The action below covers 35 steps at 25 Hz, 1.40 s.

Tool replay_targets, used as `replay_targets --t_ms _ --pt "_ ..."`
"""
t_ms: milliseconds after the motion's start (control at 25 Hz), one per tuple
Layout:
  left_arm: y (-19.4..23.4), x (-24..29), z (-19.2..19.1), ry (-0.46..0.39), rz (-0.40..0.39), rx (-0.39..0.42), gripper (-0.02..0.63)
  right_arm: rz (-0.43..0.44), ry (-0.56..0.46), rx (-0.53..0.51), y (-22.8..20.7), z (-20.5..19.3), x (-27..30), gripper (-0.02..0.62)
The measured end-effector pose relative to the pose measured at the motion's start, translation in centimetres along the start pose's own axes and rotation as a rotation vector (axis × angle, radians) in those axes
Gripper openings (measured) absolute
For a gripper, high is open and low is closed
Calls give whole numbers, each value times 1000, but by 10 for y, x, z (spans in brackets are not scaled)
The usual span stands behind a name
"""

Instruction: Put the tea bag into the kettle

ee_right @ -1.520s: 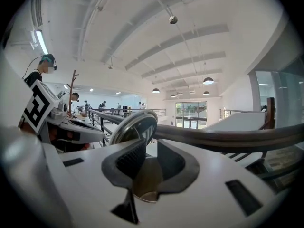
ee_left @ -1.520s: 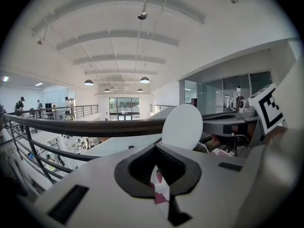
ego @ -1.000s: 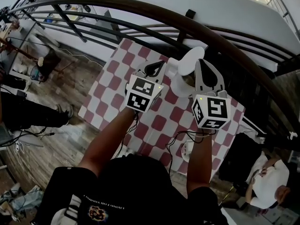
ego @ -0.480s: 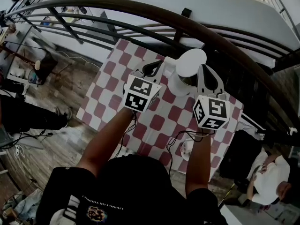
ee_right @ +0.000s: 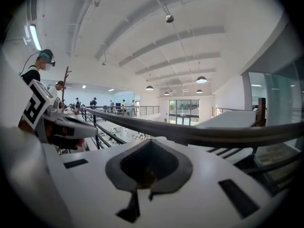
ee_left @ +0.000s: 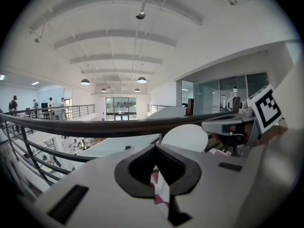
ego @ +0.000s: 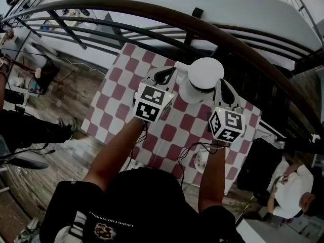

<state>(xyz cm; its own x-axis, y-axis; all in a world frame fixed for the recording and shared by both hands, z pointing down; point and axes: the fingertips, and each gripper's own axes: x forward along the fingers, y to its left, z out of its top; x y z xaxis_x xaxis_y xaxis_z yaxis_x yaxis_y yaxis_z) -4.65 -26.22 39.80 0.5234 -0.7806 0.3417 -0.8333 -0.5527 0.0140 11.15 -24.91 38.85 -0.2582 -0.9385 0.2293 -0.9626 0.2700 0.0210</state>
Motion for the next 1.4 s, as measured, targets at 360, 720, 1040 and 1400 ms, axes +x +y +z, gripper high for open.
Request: replay_targets --t_ms 360,720,1040,1400 --pt "-5 5 -10 16 -2 -9 -1 -20 81 65 -18 -49 3 12" --pt "3 1 -10 17 1 -8 -2 -17 98 60 -11 -53 8 12" --pt "2 1 -12 22 7 -4 -2 -11 95 63 -12 -54 9 12" --pt "-1 5 -15 31 3 -5 -1 5 126 78 -11 -69 12 12"
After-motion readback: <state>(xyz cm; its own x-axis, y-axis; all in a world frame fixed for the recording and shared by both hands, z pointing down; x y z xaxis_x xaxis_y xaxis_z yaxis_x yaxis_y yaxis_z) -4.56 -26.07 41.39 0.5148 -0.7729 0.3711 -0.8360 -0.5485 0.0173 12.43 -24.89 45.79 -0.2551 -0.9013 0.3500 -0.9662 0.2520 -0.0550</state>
